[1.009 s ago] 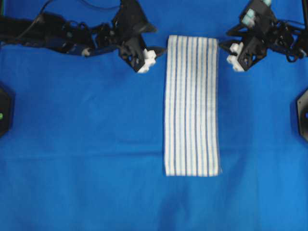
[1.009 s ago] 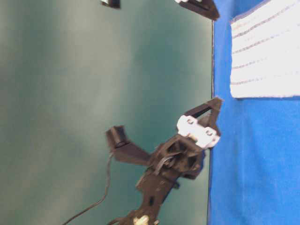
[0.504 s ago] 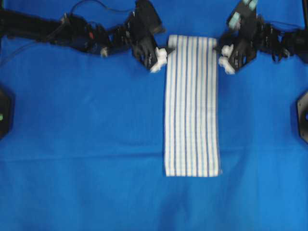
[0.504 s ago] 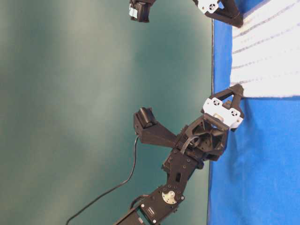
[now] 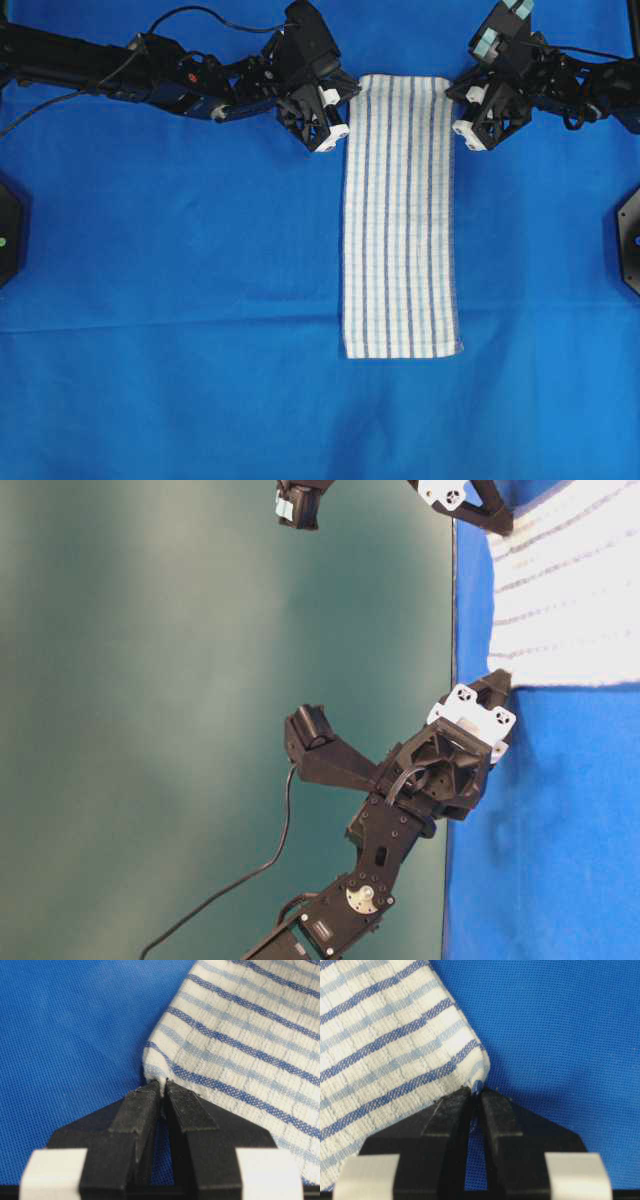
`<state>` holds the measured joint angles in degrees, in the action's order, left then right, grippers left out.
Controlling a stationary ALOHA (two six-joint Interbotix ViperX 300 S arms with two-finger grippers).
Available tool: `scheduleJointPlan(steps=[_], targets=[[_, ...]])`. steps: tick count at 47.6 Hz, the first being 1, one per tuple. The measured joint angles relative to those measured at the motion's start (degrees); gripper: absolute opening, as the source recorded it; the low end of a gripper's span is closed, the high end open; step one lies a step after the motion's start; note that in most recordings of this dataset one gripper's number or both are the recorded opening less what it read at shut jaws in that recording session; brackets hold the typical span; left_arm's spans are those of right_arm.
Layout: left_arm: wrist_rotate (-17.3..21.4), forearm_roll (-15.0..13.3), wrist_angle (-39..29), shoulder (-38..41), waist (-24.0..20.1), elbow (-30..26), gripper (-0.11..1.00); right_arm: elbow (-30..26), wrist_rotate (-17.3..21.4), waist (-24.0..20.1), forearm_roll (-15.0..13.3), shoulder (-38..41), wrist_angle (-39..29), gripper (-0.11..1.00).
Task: Fold a vertical towel.
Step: 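Grasp the towel's top left and right corners with both grippers, then lift the top edge and fold it down toward the bottom edge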
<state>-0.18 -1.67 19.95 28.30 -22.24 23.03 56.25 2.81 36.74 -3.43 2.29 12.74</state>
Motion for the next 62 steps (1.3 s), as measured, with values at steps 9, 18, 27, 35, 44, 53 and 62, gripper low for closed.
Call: scheduleJointPlan(steps=[9, 18, 27, 35, 44, 53, 62], targets=[[1.1, 0.0, -0.4, -0.4, 0.0, -0.1, 0.04, 0.0, 0.1, 0.0, 0.0, -0.4, -0.2, 0.08], [2.9, 0.0, -0.9, -2.7, -1.1, -1.0, 0.04, -0.8, -0.3, 0.7, 0.0, -3.3, -0.3, 0.08], [3.6, 0.0, -1.9, -2.9, -2.9, -1.4, 0.04, -2.4, -2.1, 2.4, 0.0, -3.7, -1.2, 0.08], [3.7, 0.0, -2.5, -3.2, -3.1, -1.6, 0.04, -3.3, -2.3, 2.5, 0.0, -3.8, -1.7, 0.08], [3.8, 0.0, -4.1, -6.2, -2.8, -1.3, 0.04, -3.2, -2.3, 2.5, 0.0, -6.0, -3.0, 0.08], [3.9, 0.0, -5.4, -10.5, -1.6, 1.3, 0.04, -1.8, -2.3, 2.0, 0.2, -12.7, -4.5, 0.08], [3.9, 0.0, -5.5, -17.3, -0.3, 4.8, 0.04, 0.6, -2.2, 0.6, 0.4, -21.8, -6.0, 0.08]])
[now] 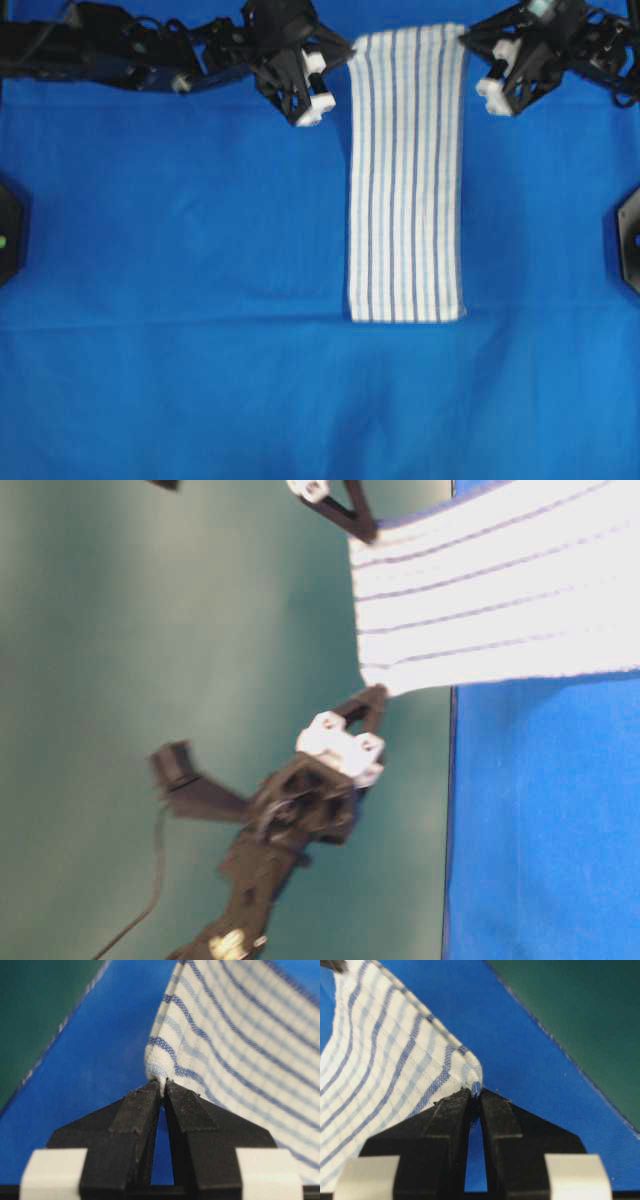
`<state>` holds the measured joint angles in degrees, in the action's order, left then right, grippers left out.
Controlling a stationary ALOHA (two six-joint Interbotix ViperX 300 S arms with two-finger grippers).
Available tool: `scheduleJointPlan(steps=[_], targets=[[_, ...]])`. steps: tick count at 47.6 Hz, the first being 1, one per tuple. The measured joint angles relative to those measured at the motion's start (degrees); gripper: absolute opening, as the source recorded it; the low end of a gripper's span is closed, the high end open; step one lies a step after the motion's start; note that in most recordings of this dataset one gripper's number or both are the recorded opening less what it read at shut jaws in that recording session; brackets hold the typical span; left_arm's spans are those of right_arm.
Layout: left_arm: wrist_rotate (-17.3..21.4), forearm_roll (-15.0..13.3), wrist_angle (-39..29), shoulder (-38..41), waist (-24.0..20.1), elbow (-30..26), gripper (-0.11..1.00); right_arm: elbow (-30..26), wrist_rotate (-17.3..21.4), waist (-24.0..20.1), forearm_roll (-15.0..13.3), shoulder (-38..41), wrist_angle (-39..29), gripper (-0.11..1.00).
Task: Fold a vertical towel.
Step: 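Lift the top edge and fold it down toward the bottom edge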
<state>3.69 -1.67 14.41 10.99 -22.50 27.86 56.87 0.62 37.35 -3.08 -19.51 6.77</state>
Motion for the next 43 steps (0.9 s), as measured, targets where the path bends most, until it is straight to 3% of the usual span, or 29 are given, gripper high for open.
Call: scheduleJointPlan(steps=[10, 28, 43], targets=[[0.1, 0.0, 0.4, -5.9, 1.8, 2.3, 0.04, 3.3, 0.0, -1.7, 0.8, -7.6, 0.0, 0.08], [0.1, 0.1, 0.4, -6.2, 6.4, 2.9, 0.04, 6.1, 0.2, -6.0, 1.3, -13.6, -4.6, 0.08], [0.1, 0.0, -0.3, -6.5, 16.6, 5.4, 0.04, 7.3, 0.8, -19.1, 5.0, -16.2, -13.2, 0.08]])
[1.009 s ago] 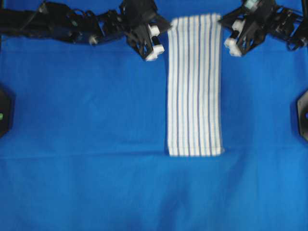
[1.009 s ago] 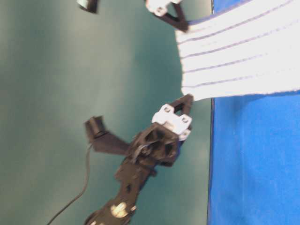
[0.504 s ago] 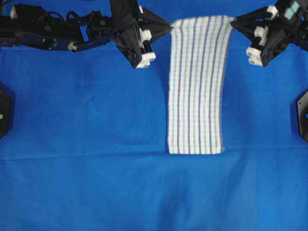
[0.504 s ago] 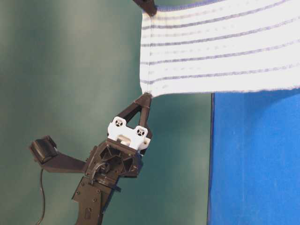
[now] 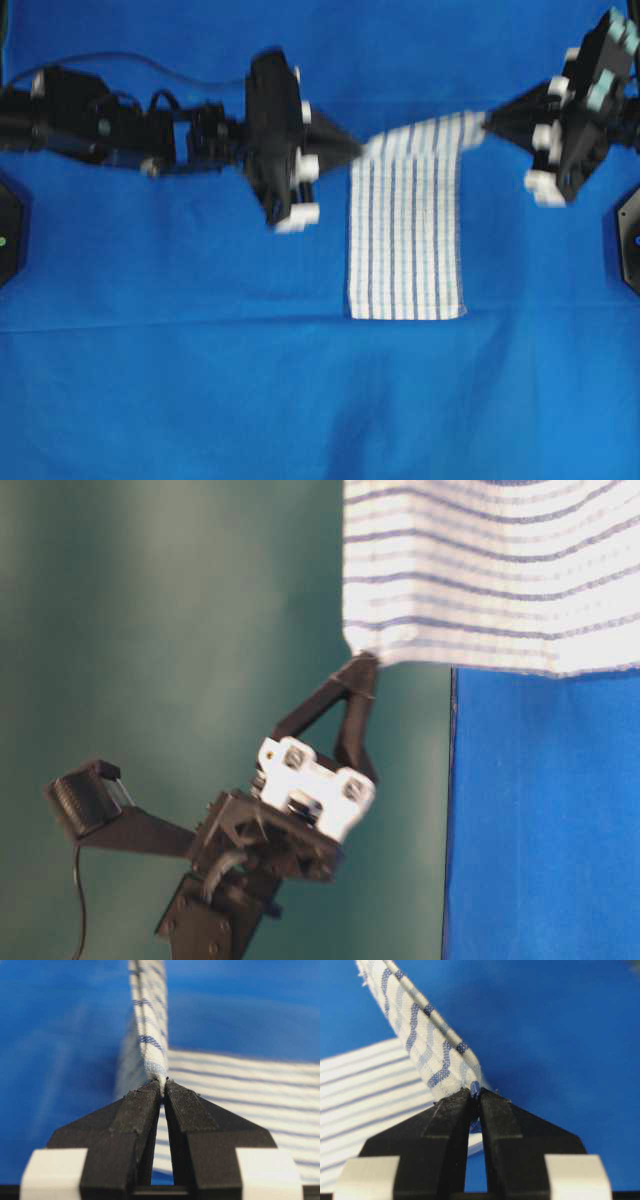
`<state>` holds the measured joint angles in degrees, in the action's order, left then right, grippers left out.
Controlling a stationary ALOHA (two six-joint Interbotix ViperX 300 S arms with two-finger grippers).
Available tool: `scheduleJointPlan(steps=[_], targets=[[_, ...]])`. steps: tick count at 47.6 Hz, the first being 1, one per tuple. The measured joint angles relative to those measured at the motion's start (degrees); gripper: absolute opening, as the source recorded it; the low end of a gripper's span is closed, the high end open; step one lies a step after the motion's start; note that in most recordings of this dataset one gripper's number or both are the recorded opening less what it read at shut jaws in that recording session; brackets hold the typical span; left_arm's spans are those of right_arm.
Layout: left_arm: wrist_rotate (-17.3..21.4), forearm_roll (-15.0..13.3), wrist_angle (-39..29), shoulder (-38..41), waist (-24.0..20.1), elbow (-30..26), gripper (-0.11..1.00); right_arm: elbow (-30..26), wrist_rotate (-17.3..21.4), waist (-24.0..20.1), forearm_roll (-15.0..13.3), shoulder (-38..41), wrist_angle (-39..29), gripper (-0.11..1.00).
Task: Fold a vertical towel.
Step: 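Lift the top edge and fold it down toward the bottom edge, then open both grippers to release the folded edge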
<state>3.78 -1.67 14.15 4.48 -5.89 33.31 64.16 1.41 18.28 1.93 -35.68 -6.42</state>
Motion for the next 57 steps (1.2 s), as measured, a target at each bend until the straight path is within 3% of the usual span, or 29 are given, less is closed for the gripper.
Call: scheduleJointPlan(steps=[14, 22, 38, 57], targets=[[0.0, 0.1, 0.1, 0.6, 6.8, 2.7, 0.04, 0.0, 5.8, -14.1, 1.3, 2.1, -4.3, 0.08], [0.1, 0.1, 0.6, 4.8, 8.9, 2.7, 0.04, -0.1, 9.0, -18.5, 1.3, 6.2, -4.7, 0.08], [-0.4, 0.1, 1.0, 10.5, 10.2, 1.1, 0.04, -0.2, 12.3, -21.9, 1.4, 16.0, -0.1, 0.08], [-0.4, 0.1, 1.9, 11.2, 10.6, 0.7, 0.04, -0.1, 12.5, -22.3, 1.4, 17.0, 1.9, 0.08]])
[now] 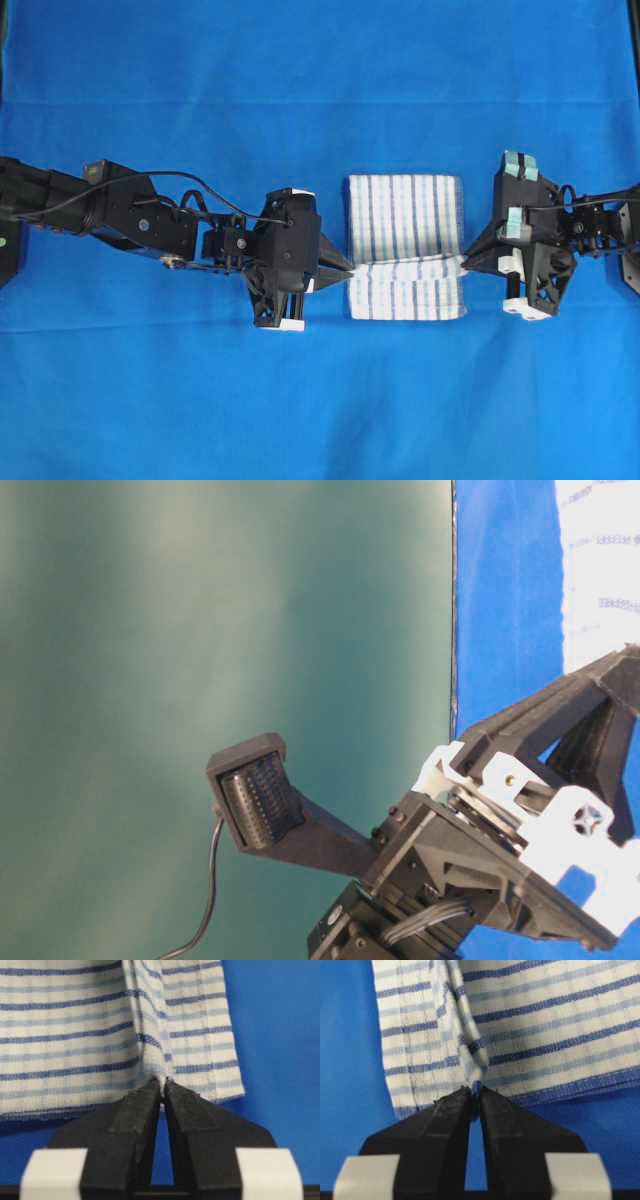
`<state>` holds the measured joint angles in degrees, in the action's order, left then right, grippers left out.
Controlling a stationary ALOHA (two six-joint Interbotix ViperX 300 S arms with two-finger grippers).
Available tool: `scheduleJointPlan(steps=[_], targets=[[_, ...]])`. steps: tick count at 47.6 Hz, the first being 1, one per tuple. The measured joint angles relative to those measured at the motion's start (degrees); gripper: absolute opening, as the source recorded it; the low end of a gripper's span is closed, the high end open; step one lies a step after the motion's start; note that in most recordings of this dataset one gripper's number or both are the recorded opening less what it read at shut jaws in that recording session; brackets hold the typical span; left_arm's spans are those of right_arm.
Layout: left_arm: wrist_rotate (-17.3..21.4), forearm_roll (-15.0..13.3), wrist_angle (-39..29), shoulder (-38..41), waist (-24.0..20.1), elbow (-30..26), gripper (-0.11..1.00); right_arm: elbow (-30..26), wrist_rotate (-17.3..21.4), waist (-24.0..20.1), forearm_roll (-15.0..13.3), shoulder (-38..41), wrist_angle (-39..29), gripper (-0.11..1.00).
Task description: Fold a vertical towel.
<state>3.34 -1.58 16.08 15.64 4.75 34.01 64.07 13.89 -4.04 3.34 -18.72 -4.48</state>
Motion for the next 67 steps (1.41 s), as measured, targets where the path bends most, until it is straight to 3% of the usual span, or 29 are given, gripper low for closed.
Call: scheduleJointPlan(steps=[4, 7, 15, 18, 27, 38, 51, 67], targets=[[0.0, -0.1, 0.1, 0.0, 0.1, 0.0, 0.05, 0.0, 0.1, 0.0, 0.0, 0.2, 0.5, 0.09], [0.0, -0.1, 0.2, 0.0, 0.1, -0.1, 0.15, -0.1, 0.1, -0.1, -0.1, 0.4, 0.6, 0.13], [0.0, 0.0, 0.4, 0.0, 0.2, -0.3, 0.64, -0.4, 0.1, -1.8, -0.1, 0.6, 0.5, 0.62], [-0.1, 0.0, 0.4, -0.1, 0.3, -0.4, 0.73, -0.5, 0.1, -2.7, 0.0, 0.5, 0.5, 0.67], [-0.5, 0.0, -1.0, -1.5, 0.8, -0.3, 0.69, -1.5, 0.2, -4.2, 0.0, -1.4, -0.7, 0.62], [-0.6, 0.0, -7.2, -10.5, 2.0, 0.8, 0.69, -4.1, 0.2, -4.4, -0.4, -9.8, -5.1, 0.62], [-0.6, 0.0, -10.2, -24.3, 3.0, 4.8, 0.69, -5.4, 0.1, -4.0, -4.7, -22.3, -8.3, 0.62], [-0.5, 0.0, -10.1, -43.9, 2.8, 16.3, 0.69, -6.6, 0.1, -1.9, -9.8, -39.0, -17.8, 0.62]])
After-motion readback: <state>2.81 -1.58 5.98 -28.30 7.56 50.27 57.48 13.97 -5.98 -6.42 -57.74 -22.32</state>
